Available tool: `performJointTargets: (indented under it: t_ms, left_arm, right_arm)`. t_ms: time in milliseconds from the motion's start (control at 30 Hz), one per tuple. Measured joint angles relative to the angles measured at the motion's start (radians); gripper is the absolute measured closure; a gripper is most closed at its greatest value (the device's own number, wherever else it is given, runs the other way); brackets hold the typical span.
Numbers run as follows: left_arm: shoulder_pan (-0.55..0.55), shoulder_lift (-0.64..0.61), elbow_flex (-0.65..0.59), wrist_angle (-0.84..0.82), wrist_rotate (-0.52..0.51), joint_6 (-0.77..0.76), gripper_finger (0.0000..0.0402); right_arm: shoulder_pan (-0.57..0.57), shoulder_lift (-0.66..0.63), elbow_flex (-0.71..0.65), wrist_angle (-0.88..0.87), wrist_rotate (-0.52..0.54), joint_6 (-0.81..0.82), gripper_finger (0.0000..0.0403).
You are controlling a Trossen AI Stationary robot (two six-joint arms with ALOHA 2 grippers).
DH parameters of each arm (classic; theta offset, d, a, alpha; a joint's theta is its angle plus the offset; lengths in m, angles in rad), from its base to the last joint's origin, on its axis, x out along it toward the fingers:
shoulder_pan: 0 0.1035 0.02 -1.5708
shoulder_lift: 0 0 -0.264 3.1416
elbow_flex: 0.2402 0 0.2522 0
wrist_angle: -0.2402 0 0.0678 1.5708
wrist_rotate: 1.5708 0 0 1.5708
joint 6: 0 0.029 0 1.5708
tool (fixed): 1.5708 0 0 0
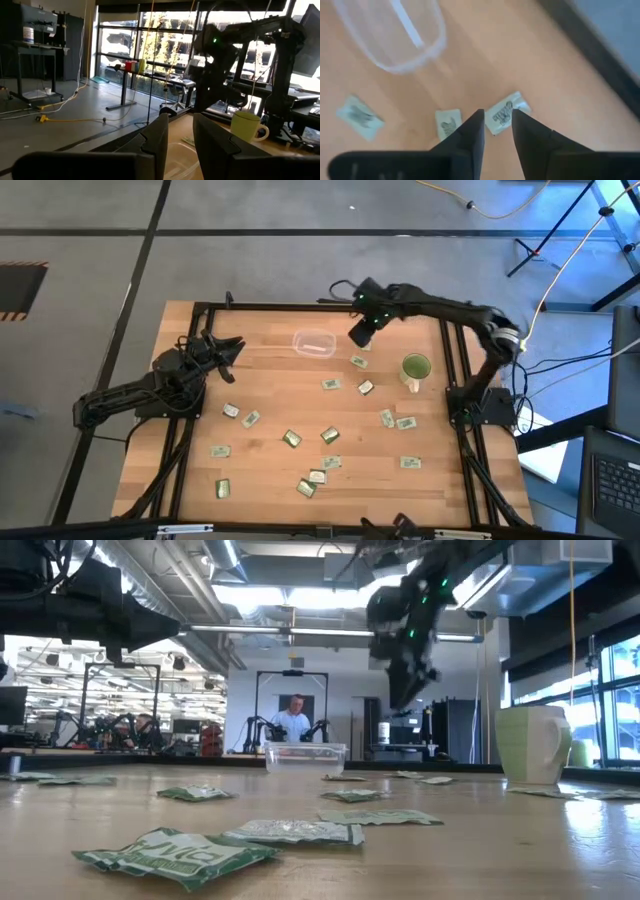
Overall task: Pick and place items into bin
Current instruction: Put the green stevia packet into the bin
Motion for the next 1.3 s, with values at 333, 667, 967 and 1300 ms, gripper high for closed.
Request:
performJointTargets:
  t_ms: [333,667,967,1300]
  left_arm:
    - [0.0,0.0,0.0,-0.003,0.0,0.0,0.0315]
    - [0.0,0.0,0.0,-0.024,0.0,0.0,0.0315]
    - [0.0,0.0,0.0,-0.024,0.0,0.024,0.0315]
    - [0.0,0.0,0.0,-0.025,0.0,0.026,0.0315]
  right_arm:
    - [-0.013,0.148,-0.001,0.007,0.002,-0.014,0.0304]
    - [-0.053,0.204,-0.001,0.026,0.003,0.0,0.0304]
    - [-0.053,0.249,-0.002,0.028,0.003,-0.004,0.0304]
    - [-0.053,0.25,-0.002,0.036,0.003,0.001,0.0304]
